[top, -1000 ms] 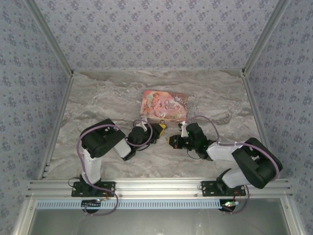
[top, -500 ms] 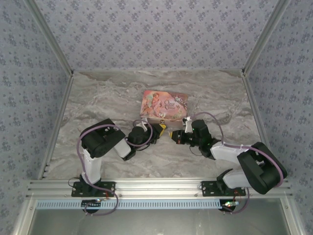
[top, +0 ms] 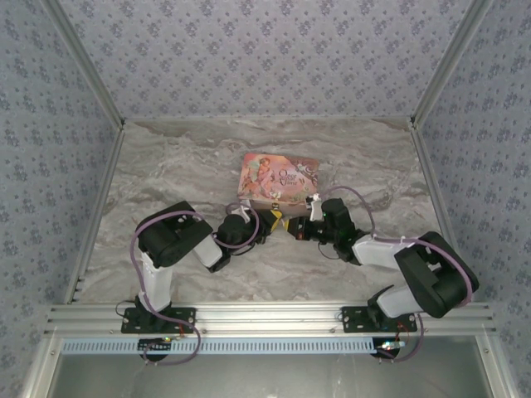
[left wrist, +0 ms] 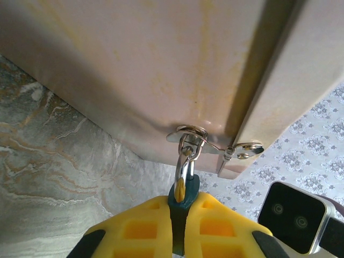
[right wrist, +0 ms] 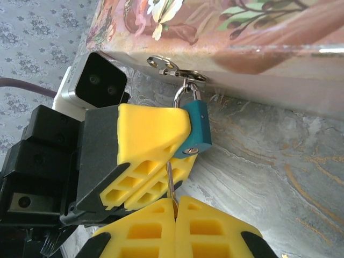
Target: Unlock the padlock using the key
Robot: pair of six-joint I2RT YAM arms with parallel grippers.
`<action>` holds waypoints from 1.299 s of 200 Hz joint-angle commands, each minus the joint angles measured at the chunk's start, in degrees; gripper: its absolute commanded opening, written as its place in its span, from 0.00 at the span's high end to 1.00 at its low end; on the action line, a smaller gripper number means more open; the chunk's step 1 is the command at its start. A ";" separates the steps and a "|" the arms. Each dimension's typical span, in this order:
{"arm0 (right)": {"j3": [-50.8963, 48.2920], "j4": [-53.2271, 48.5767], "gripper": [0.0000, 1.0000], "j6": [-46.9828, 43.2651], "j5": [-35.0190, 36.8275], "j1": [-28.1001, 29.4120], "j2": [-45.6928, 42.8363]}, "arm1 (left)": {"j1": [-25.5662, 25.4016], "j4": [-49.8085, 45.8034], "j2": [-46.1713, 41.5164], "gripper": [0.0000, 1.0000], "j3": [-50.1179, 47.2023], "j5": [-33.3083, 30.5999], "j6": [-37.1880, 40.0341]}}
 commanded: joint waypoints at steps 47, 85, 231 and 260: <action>0.97 -0.19 1.00 -0.10 0.03 -0.52 1.92 | -0.99 -1.07 -1.37 1.00 0.39 0.75 -0.63; 0.99 -0.58 1.00 0.11 -0.28 -0.99 2.35 | -1.00 -0.85 -1.28 1.00 0.32 0.68 -0.70; 3.67 -1.13 1.00 -0.23 -0.89 -1.47 3.24 | -0.97 -0.32 -1.09 1.00 -0.12 0.77 -0.76; 3.30 -1.20 1.00 0.12 -0.72 -1.56 4.23 | -1.00 -0.03 -1.19 1.00 -0.29 0.74 -0.72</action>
